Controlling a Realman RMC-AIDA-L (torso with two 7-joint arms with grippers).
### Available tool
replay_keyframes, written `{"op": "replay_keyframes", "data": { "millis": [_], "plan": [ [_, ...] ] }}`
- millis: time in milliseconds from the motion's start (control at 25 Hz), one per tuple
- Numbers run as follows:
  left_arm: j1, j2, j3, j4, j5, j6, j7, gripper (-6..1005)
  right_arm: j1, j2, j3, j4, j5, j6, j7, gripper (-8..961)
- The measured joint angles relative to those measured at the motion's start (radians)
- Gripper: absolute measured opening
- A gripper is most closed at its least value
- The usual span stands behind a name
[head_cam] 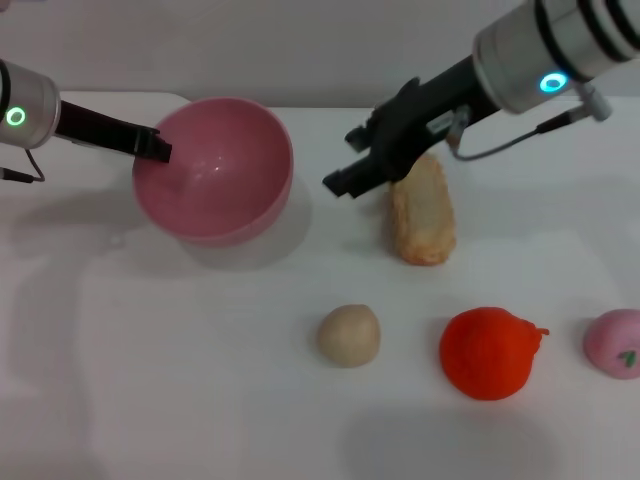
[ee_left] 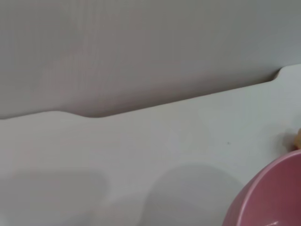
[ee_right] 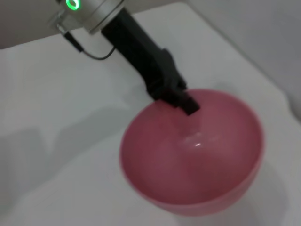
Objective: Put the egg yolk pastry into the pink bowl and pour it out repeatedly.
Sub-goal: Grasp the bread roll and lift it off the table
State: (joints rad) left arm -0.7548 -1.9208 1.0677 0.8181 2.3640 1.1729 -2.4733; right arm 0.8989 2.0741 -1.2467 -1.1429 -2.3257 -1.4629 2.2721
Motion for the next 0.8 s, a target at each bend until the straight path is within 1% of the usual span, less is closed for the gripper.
{"op": "replay_keyframes", "data": {
  "millis": [200,320,520,800],
  "plan": [
    [0.003,0.008,0.003,0.000,0.001,0.007,0.004,42,0.012,0.000,-0.023,0.061,0.015,0.007,0.014,634],
    [0.005,0.011,0.006,0.000,0.001,0.011,-0.002,42,0.032,0.002,-0.043,0.116,0.018,0.010,0.019,634],
    [0.001,0.012,0.007,0.000,0.008,0.020,-0.003,42,0.065,0.003,-0.089,0.230,0.021,0.027,0.019,634],
    [-0.012,0.007,0.008,-0.001,0.015,0.024,-0.003,42,0.073,0.003,-0.145,0.314,0.020,0.038,0.021,633]
  ]
}}
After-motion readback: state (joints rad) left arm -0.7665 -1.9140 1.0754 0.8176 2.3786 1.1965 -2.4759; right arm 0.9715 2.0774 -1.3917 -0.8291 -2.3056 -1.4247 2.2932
